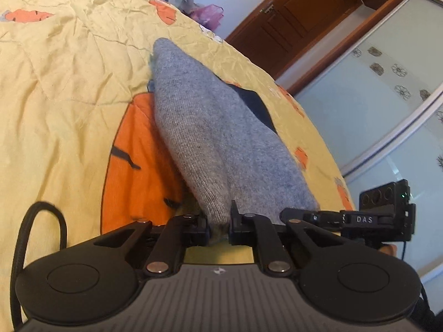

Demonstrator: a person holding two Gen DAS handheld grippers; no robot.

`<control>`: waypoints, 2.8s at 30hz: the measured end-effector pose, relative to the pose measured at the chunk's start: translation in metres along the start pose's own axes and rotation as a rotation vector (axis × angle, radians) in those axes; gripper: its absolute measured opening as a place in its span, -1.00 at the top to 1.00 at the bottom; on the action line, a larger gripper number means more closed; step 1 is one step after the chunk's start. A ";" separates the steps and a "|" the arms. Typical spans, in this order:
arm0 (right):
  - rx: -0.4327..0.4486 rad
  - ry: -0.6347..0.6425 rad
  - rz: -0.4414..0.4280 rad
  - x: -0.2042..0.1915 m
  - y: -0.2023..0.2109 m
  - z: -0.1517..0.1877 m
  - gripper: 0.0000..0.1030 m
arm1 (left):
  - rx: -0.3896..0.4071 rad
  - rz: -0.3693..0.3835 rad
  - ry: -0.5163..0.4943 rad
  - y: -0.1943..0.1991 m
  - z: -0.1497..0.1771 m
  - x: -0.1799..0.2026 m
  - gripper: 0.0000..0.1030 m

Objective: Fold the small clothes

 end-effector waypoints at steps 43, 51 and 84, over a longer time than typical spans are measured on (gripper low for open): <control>0.344 0.133 0.210 -0.049 -0.006 -0.060 -0.41 | 0.248 -0.349 -0.337 -0.030 -0.035 0.065 -0.67; 0.316 0.022 0.135 -0.012 -0.034 -0.068 -0.22 | 0.207 -0.498 -0.425 -0.065 -0.032 0.057 -0.77; 0.274 0.199 0.646 -0.072 -0.014 0.092 -0.89 | 0.153 -0.551 -0.206 -0.016 0.068 0.058 -0.90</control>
Point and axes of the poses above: each gripper's, at about its wrist camera, not at the fingertips, and y roughly against the way its jaws point, x to its right, z to its underside, the point moved 2 cm from there along -y, roughly the way its jaws point, and after that the axes turned 12 degrees about -x, right-handed, at the moved point
